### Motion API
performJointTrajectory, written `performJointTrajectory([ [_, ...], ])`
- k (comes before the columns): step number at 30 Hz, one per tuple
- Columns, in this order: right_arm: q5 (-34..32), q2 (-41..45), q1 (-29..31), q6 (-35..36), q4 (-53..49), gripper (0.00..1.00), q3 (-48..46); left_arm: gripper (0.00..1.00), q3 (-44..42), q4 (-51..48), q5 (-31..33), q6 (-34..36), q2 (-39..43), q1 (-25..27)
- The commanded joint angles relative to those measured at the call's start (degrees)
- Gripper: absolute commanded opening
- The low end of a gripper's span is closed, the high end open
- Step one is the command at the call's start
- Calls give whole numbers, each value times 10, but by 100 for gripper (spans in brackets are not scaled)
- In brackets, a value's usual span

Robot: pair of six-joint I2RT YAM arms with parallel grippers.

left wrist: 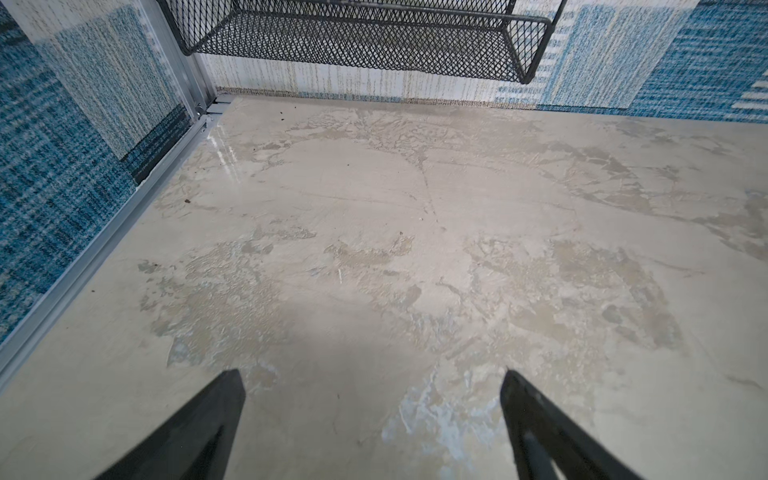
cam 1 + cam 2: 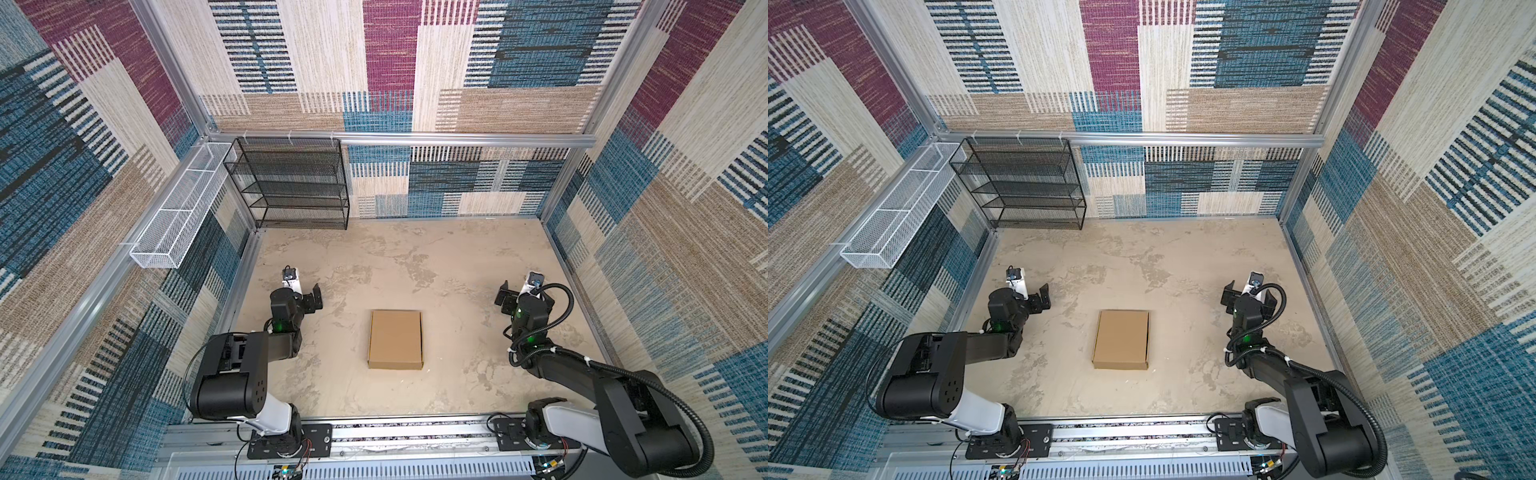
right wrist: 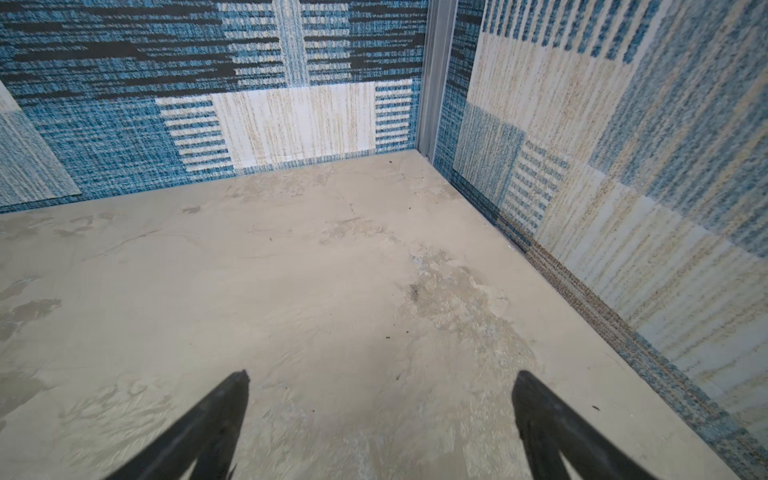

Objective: Fold the paper box

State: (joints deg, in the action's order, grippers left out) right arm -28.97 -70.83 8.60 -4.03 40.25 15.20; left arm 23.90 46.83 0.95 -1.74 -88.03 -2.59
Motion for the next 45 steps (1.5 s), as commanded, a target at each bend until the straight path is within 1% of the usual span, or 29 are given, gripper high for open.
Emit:
performJointTrajectory([
  [1, 1, -21, -2, 18, 65, 100, -3, 99, 4, 0, -6, 8, -1, 0],
  [12, 22, -74, -6, 47, 153, 100, 1, 99, 4, 0, -6, 8, -1, 0],
  [20, 40, -93, -11, 54, 200, 100, 0, 99, 4, 0, -6, 8, -1, 0],
  [23, 56, -100, -14, 56, 221, 100, -2, 99, 4, 0, -6, 8, -1, 0],
  [26, 73, -118, -17, 55, 247, 100, -1, 99, 4, 0, -6, 8, -1, 0],
  [31, 73, -153, -17, 62, 286, 100, -2, 99, 4, 0, -6, 8, -1, 0],
  [38, 105, -150, -30, 56, 275, 100, -1, 99, 4, 0, -6, 8, -1, 0],
  [45, 155, -140, -52, 43, 311, 100, -30, 99, 4, 0, -6, 8, -1, 0],
])
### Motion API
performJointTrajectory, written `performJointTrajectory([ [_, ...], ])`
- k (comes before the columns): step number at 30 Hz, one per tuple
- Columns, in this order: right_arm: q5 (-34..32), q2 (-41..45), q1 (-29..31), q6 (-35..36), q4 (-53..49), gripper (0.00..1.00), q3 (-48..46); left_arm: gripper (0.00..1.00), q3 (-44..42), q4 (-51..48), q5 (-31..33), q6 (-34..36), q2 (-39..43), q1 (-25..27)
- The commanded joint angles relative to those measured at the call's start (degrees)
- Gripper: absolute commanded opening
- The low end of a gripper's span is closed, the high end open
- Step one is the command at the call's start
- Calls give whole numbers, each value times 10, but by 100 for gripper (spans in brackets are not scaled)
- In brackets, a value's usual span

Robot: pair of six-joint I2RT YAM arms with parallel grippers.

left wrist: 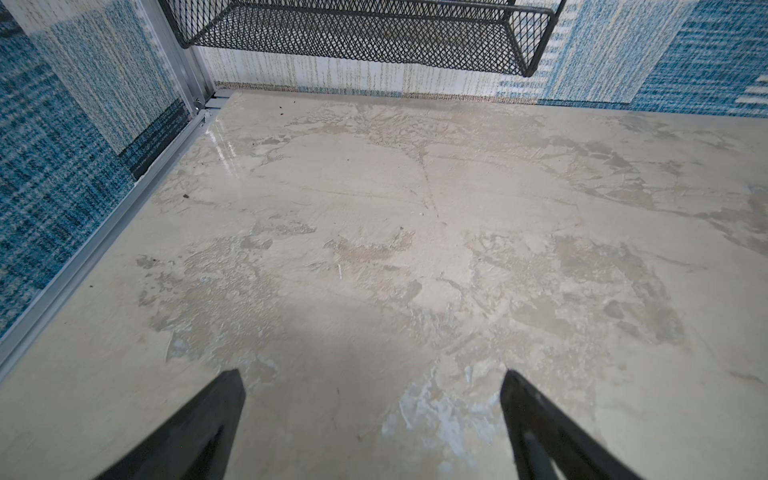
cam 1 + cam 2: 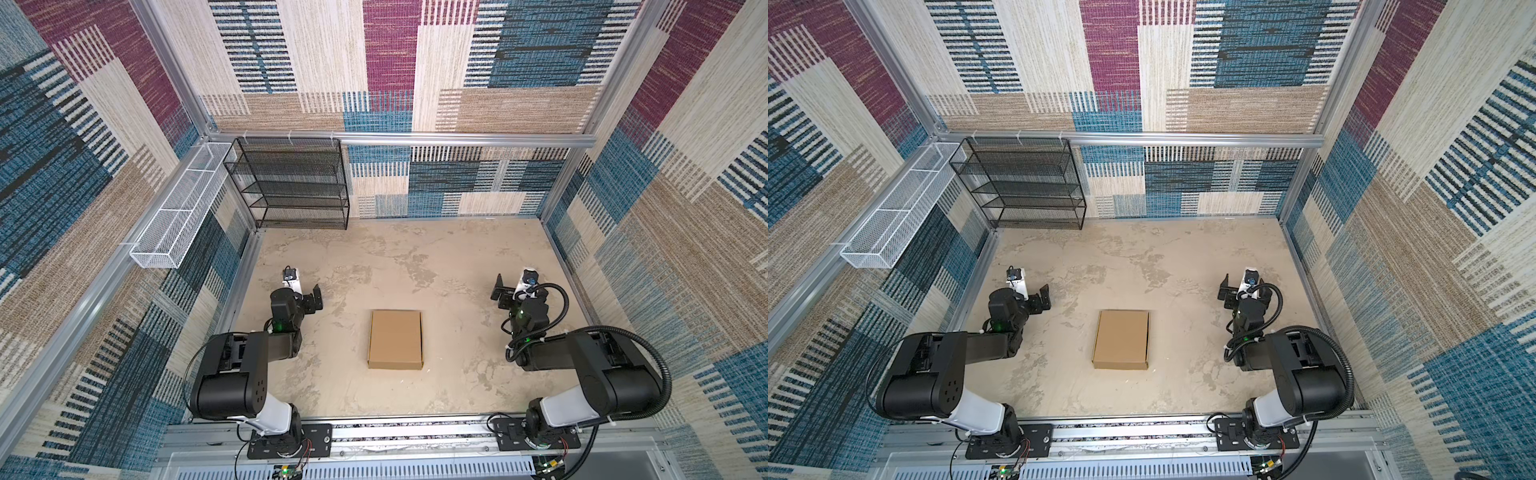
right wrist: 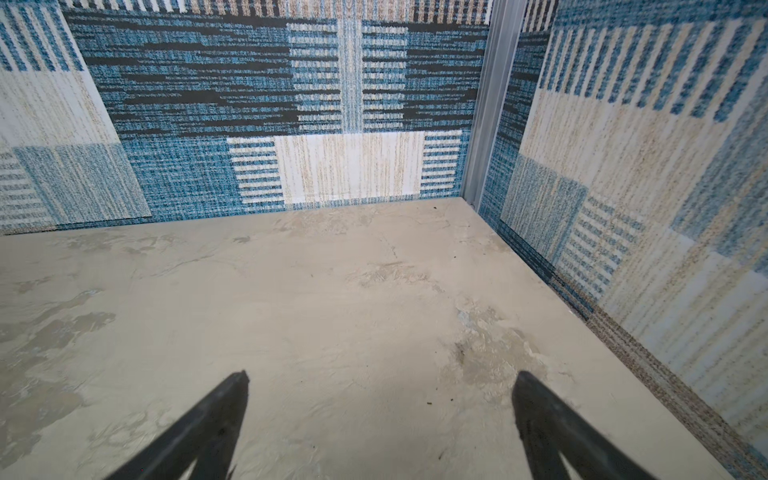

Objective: Fold the paper box

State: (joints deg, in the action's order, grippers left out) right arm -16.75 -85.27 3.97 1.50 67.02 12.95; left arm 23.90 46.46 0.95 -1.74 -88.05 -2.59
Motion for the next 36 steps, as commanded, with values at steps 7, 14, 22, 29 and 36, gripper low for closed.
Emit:
performJointTrajectory([
  [7, 78, -40, -9, 8, 189, 100, -61, 99, 4, 4, -6, 8, -1, 0],
  [14, 78, -25, -12, 1, 91, 100, -23, 99, 4, 4, -6, 7, 0, 0],
  [22, 78, -27, -12, 2, 97, 100, -24, 99, 4, 4, -6, 8, -1, 0],
  [29, 78, -29, -12, 3, 100, 100, -25, 99, 4, 4, -6, 7, -1, 0],
  [36, 78, -28, -12, 3, 99, 100, -24, 99, 4, 4, -6, 8, -1, 0],
])
